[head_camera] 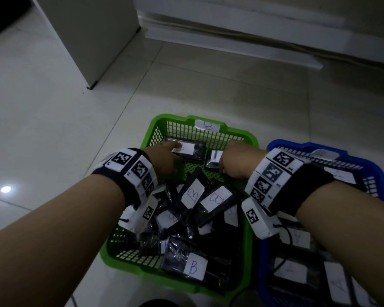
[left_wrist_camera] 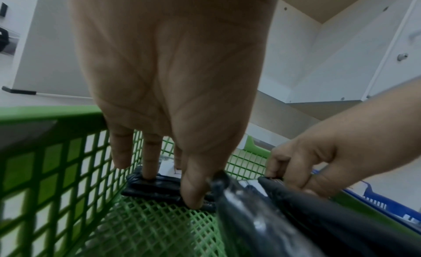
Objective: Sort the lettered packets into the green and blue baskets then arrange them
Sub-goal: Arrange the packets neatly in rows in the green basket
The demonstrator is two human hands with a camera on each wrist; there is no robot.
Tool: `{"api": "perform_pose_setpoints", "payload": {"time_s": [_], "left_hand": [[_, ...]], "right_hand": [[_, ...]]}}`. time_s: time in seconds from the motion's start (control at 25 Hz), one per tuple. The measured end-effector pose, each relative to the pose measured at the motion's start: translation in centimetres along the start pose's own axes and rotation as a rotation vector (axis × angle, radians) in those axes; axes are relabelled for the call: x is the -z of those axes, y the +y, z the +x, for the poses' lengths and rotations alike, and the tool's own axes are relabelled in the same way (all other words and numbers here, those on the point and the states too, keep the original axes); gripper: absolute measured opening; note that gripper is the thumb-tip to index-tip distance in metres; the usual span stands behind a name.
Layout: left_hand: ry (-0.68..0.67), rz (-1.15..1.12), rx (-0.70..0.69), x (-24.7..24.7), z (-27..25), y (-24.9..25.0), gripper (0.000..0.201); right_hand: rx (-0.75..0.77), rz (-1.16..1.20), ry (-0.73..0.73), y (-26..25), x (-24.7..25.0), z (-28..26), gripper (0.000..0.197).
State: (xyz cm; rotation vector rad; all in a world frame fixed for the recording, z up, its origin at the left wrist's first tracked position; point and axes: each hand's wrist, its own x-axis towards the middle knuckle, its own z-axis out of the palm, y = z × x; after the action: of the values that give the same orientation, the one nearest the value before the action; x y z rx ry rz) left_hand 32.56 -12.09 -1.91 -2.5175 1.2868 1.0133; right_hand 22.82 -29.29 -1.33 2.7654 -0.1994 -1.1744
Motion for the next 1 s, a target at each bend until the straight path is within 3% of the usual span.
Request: {"api": "perform_pose_setpoints", "payload": {"time_s": [0.12, 0.28, 0.48, 0.6, 0.76, 0.84, 1.0], "left_hand": [[-0.02, 0.16, 0.012, 0.2, -0.2, 0.2, 0.053], [0.005, 0.2, -0.014, 0.0, -0.4, 0.0, 0.058], [0.007, 0.225, -0.071, 0.3, -0.3, 0.0, 0.054], [0.078, 0.098, -0.108, 1.2, -1.3, 0.7, 0.047], [-0.038, -0.301, -0.128, 1.0, -3.2, 1.9, 0.055], [-0.049, -0.268, -0.153, 0.4, -3.7, 2.0, 0.05], [0.028, -0.36, -0.105, 0.6, -4.1, 1.6, 0.037]], "right_hand": [[-0.054, 0.118, 0.067, -0.2, -0.5, 0.0, 0.038], [-0.111, 0.44, 0.165, -0.2, -1.4, 0.0, 0.044], [-0.052, 0.285, 0.052, -0.4, -1.5, 0.0, 0.037], [-0.002, 0.193, -0.012, -0.7, -1.0, -0.8, 0.038], [0.201, 0.377, 0.006, -1.1, -0.1, -3.8, 0.053], [0.216, 0.365, -0.009, -1.4, -0.6, -4.9, 0.06], [0.144, 0.507, 0.093, -0.8, -0.2, -5.7, 0.042]]}}
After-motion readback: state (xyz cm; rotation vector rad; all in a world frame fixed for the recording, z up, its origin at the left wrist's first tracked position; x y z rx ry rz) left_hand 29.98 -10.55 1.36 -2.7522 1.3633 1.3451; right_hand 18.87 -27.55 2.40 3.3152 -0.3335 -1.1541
